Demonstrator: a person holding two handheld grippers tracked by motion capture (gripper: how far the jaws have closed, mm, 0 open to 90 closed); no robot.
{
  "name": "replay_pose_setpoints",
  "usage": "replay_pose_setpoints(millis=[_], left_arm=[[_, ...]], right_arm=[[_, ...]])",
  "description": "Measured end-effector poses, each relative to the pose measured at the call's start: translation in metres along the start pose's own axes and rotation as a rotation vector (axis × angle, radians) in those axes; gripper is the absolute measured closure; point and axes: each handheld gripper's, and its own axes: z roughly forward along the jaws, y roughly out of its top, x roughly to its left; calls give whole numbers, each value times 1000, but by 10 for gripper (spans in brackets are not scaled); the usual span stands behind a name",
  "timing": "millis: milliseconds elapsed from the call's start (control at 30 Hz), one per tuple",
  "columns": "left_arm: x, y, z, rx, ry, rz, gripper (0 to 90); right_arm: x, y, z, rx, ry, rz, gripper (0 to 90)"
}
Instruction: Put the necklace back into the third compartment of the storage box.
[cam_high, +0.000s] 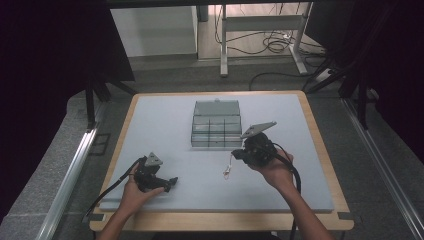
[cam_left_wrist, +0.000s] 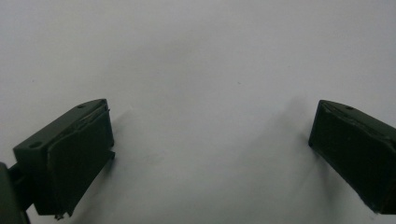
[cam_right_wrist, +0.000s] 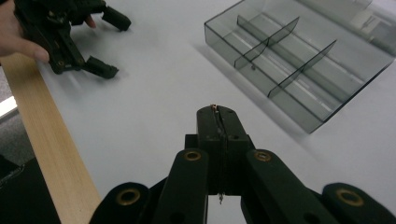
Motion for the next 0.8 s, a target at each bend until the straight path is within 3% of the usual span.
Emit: replay_pose_setpoints(millis=[400, 800], left_arm=[[0, 0, 0, 0, 1, 4, 0], [0, 0, 0, 5, -1, 6, 0]], right_arm=[[-5, 34, -42, -79, -37, -9, 883], [-9, 60, -57, -117, -52, -4, 883]])
